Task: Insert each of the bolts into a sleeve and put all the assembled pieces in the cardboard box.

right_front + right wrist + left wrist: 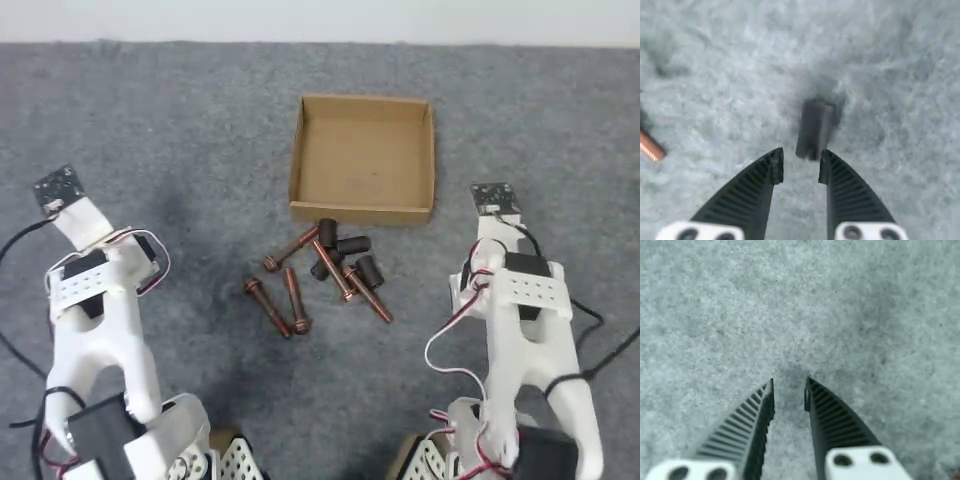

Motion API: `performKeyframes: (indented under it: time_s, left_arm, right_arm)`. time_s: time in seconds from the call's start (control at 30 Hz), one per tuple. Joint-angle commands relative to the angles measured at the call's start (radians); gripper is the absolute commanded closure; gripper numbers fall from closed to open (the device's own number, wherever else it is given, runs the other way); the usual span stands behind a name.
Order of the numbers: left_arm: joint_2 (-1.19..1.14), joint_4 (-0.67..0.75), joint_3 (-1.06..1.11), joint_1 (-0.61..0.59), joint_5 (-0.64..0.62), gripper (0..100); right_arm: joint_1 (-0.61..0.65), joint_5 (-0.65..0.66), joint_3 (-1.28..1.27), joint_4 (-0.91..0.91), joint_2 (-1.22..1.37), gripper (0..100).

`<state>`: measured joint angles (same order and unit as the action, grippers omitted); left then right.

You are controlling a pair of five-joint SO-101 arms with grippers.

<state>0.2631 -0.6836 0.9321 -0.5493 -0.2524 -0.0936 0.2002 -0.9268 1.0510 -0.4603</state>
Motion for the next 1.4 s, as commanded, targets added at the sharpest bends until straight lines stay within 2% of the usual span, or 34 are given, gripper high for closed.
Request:
performKeyframes:
  time_s: [0.0, 0.17, 0.5, 0.77, 0.97, 1.2, 1.3, 1.37]
  left_arm:
    - [0.011, 0.026, -0.002, 0.002, 0.009, 90]
    - [0.011, 0.028, -0.002, 0.002, 0.009, 90]
    - [0.011, 0.026, -0.002, 0.002, 0.011, 90]
    - [0.011, 0.025, -0.002, 0.002, 0.052, 90]
    - [0.011, 0.025, -0.002, 0.002, 0.055, 90]
    - [0.011, 0.025, -0.001, 0.003, 0.055, 90]
    - [0.011, 0.025, 0.005, 0.009, 0.055, 90]
    - [0.015, 0.025, 0.008, 0.009, 0.055, 91]
  right_arm:
    - [0.027, 0.0, 0.044, 0.041, -0.104, 89.3]
    - [0.036, 0.054, -0.069, -0.12, -0.107, 89.3]
    - [0.007, 0.054, -0.164, -0.288, -0.105, 89.3]
    - [0.007, 0.055, -0.083, -0.305, 0.076, 89.3]
    - [0.007, 0.06, 0.06, -0.222, 0.249, 89.4]
    - [0.015, 0.063, 0.087, -0.209, 0.282, 90.0]
    - [0.015, 0.063, 0.089, -0.209, 0.285, 98.8]
    - [0.015, 0.063, 0.089, -0.209, 0.285, 98.0]
